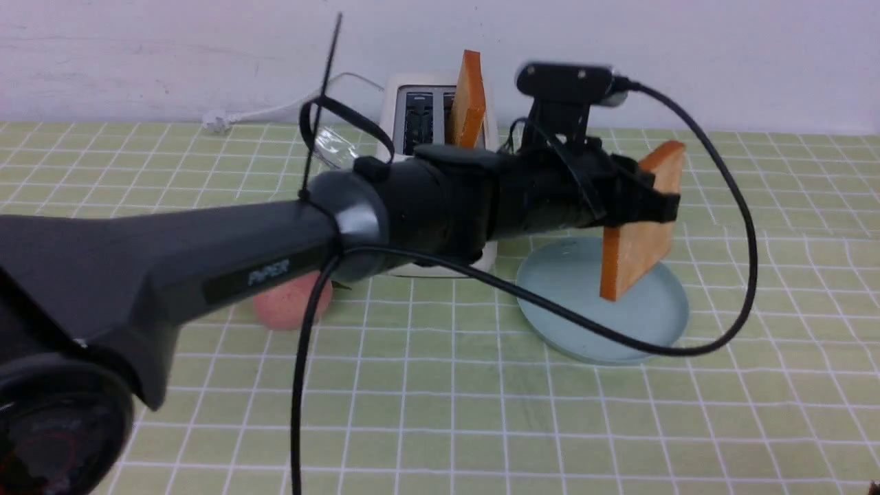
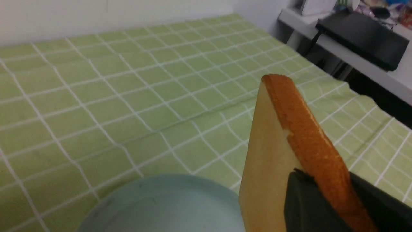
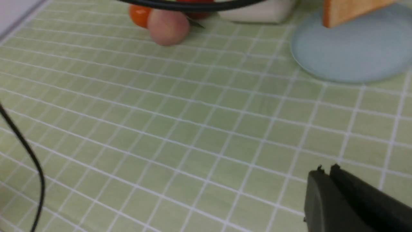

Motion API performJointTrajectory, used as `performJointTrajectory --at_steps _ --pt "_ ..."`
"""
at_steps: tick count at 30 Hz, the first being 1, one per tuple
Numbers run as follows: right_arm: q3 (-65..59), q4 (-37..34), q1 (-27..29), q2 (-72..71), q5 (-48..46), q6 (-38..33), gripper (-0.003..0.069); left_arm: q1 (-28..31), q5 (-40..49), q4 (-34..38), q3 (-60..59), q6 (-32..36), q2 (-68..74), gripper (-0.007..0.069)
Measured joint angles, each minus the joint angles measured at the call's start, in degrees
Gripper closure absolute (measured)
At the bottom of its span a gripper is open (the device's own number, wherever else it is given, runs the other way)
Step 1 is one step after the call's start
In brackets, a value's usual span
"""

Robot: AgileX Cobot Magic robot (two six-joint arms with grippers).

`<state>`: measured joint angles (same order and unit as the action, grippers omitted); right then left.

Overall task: Take toasted bread from bread machine on green coffee tablecloth place on plate.
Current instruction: 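Place the slice of bread on the plate with the left gripper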

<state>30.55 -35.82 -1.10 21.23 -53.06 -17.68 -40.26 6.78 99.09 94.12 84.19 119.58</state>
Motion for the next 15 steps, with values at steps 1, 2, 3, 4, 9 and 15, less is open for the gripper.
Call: performJointTrajectory --at_steps 1,2,3,4,9,15 --pt "0.0 1.8 0.0 0.0 -0.7 2.1 0.0627 0.0 0.1 0.0 0.0 -0.3 0.7 0.0522" --pt "0.0 2.8 0.0 0.0 -1.2 3.3 0.0627 0.0 0.1 0.0 0.0 -0.6 1.1 0.0522" --pt "0.0 3.7 0.0 0.0 -1.8 4.3 0.0627 0.0 0.1 0.0 0.0 -0.9 1.6 0.0522" --pt "0.0 4.1 0.0 0.0 -2.4 5.0 0.0627 0.0 0.2 0.0 0.0 -1.4 2.2 0.0522" --pt "0.0 4.5 0.0 -0.1 -3.3 5.6 0.0625 0.0 0.2 0.0 0.1 -3.9 3.4 0.0522" --pt "0.0 3.6 0.0 -0.1 -3.5 5.9 0.0623 0.0 0.3 0.0 0.9 -5.8 5.8 0.0522"
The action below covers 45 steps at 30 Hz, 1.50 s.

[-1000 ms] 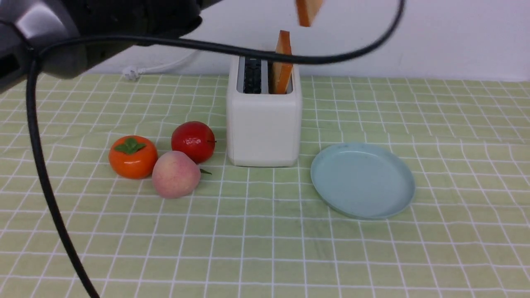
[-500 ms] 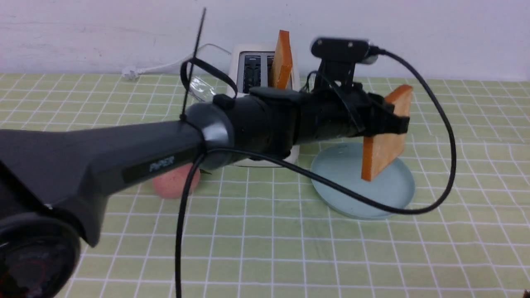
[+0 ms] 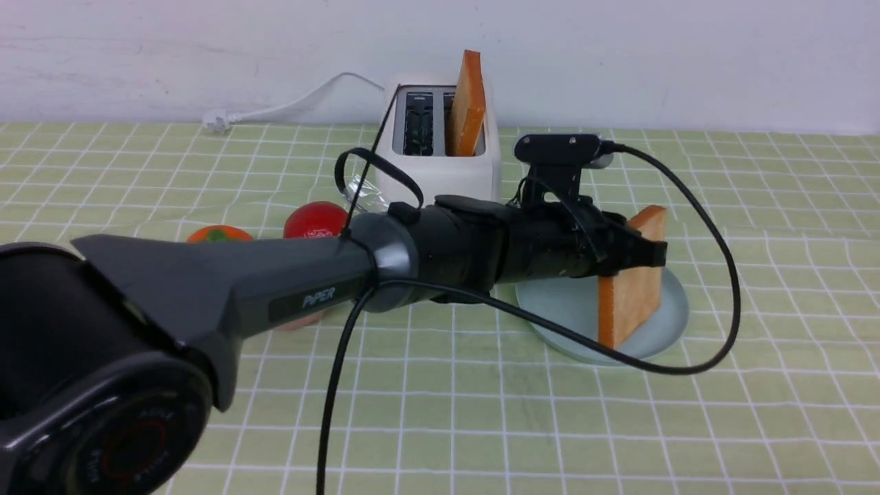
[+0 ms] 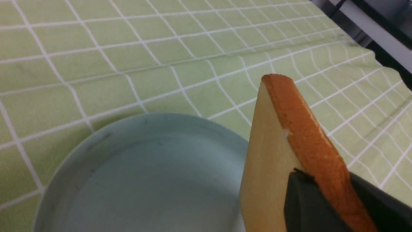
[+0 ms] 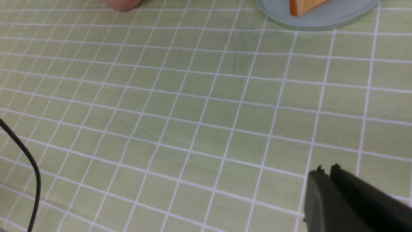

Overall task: Take toasted bread from bread machine on green coffee tablecloth place on plate.
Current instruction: 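Place the slice of bread on the plate with the left gripper, then grasp the toast slice in the toaster and pull it up out of the slot with the right gripper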

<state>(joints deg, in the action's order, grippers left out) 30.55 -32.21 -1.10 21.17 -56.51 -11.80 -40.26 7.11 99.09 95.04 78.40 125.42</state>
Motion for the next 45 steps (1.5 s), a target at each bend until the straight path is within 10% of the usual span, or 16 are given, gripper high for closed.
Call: performJointTrajectory --at_steps 7,16,21,30,37,45 --pt "0.0 -0.4 0.0 0.0 -0.1 0.1 0.0617 0.0 -0.5 0.1 0.9 0.0 1.2 0.0487" --pt "0.0 -0.8 0.0 0.0 -0.2 -1.6 0.0617 0.0 -5.8 0.1 1.0 0.1 -0.2 0.0094" --pt "0.0 -3.4 0.0 0.0 0.3 -5.5 0.0617 0.0 -7.1 0.1 1.0 0.7 -3.3 0.0030" --pt "0.0 -3.8 0.0 0.0 1.8 -6.7 0.0617 0.0 -2.3 0.1 1.0 1.0 -9.2 0.0175" --pt "0.0 -2.8 0.0 0.0 4.5 -6.8 0.0615 -0.1 -1.0 0.1 -9.4 1.1 -25.1 0.0587" --pt "3.0 -1.7 0.0 6.8 5.9 -6.8 0.0613 -0.1 -5.4 0.1 -34.2 2.4 -51.8 0.0638"
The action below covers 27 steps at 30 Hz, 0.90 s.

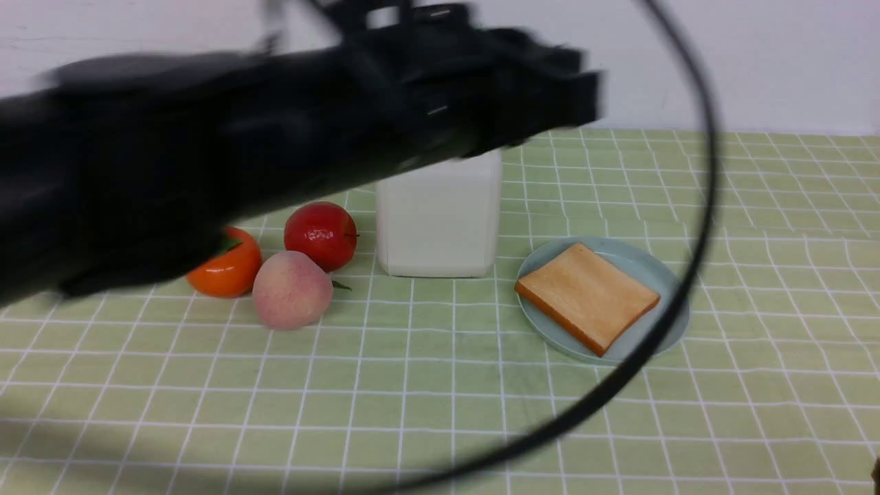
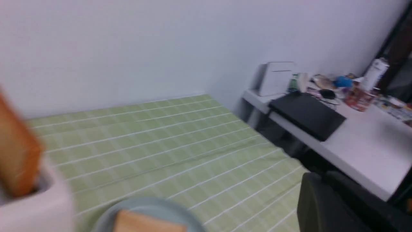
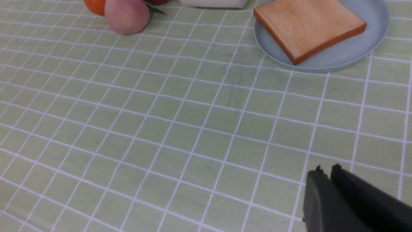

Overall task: Take toasted bread from bread machine on green coffee tablecloth place on plate.
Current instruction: 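Grasp the toast slice in the toaster and pull it up out of the slot with the right gripper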

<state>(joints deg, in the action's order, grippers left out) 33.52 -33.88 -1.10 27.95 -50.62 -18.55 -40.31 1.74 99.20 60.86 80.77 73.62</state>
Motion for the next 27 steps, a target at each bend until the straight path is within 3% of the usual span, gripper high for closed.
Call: performJointTrajectory --at_steps 8,11,15,19,23,26,27 --pt "7.4 -3.4 0.0 16.4 3.0 -1.6 0.0657 0.0 -7.7 0.2 -20.0 2.0 -23.3 0.0638" --pt "12.2 -9.4 -0.6 26.0 3.8 -7.2 0.0659 0.0 -11.1 0.4 -28.3 2.0 -33.8 0.0638" --pt "20.4 -13.0 -5.7 37.1 4.8 -11.3 0.0659 0.0 -13.4 0.7 -35.6 2.1 -44.4 0.0638" --pt "35.2 -10.0 -14.5 50.9 6.6 -11.4 0.0652 0.0 -16.5 0.9 -42.4 2.2 -57.7 0.0638" --pt "49.1 -4.1 -18.8 61.0 7.2 -7.3 0.0599 0.0 -20.0 1.3 -45.4 4.4 -61.2 0.0638" --pt "57.2 -0.2 -20.5 66.8 8.5 -3.5 0.0516 0.0 -21.1 1.3 -46.1 6.9 -61.0 0.0638" --pt "61.9 2.2 -21.7 70.7 10.2 -1.0 0.0453 0.0 -21.3 1.4 -46.4 9.1 -60.8 0.0638"
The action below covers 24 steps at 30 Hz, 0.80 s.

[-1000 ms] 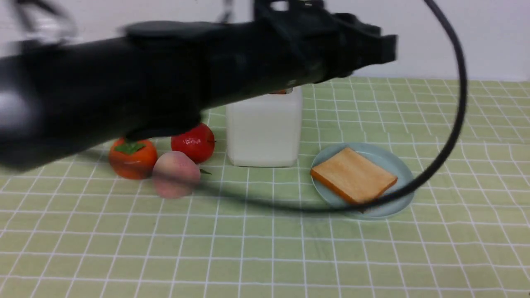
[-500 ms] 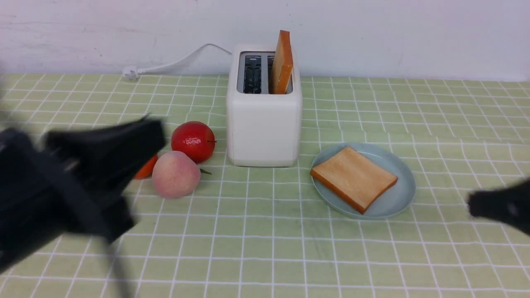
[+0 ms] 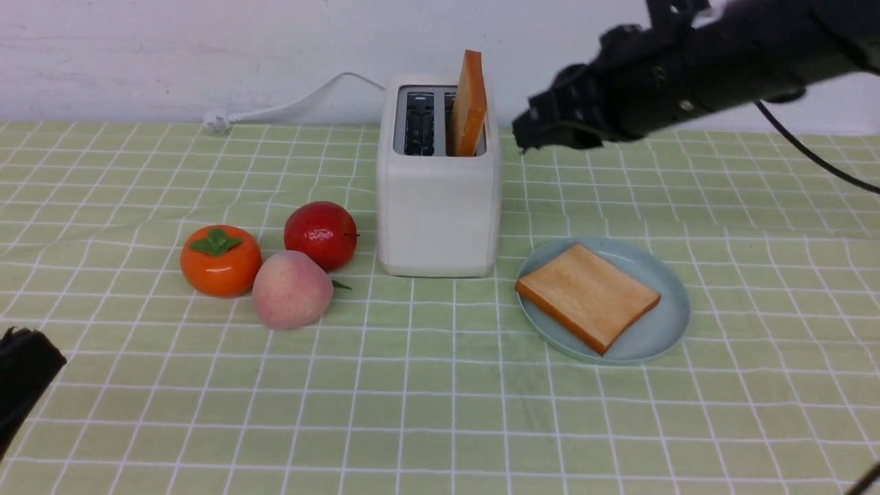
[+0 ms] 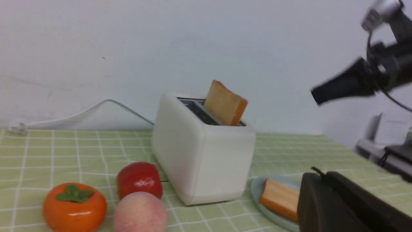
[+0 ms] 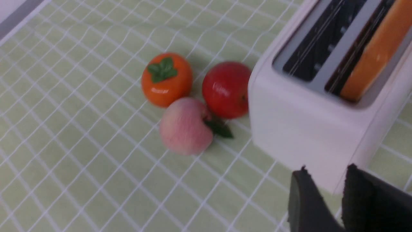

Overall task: Take toasted bread from bread machine on green coffee tablecloth place on plate.
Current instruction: 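Grasp the toast slice in the toaster and pull it up out of the slot with the right gripper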

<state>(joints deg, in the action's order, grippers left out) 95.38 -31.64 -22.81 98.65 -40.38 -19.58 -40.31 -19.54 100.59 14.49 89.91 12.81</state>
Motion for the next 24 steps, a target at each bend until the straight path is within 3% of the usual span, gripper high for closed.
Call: performJointTrajectory --at_steps 5,10,16,22,24 --pt "8.7 3.7 -1.6 8.7 5.8 6.5 0.0270 0.0 0.6 0.1 0.0 1.5 0.0 0.0638" --pt "14.1 6.3 -1.7 15.2 11.4 9.1 0.0199 0.0 2.8 0.1 0.0 1.5 0.0 0.0638" --pt "15.1 10.5 -1.7 19.9 16.3 9.4 0.0208 0.0 6.3 0.1 0.0 1.6 0.0 0.0638" --pt "15.2 11.5 -1.7 21.9 20.4 9.4 0.0305 0.0 6.8 0.1 0.0 1.6 0.0 0.0638" --pt "15.2 11.5 -1.7 22.7 21.8 9.4 0.0375 0.0 6.8 0.1 0.0 1.6 0.0 0.0638"
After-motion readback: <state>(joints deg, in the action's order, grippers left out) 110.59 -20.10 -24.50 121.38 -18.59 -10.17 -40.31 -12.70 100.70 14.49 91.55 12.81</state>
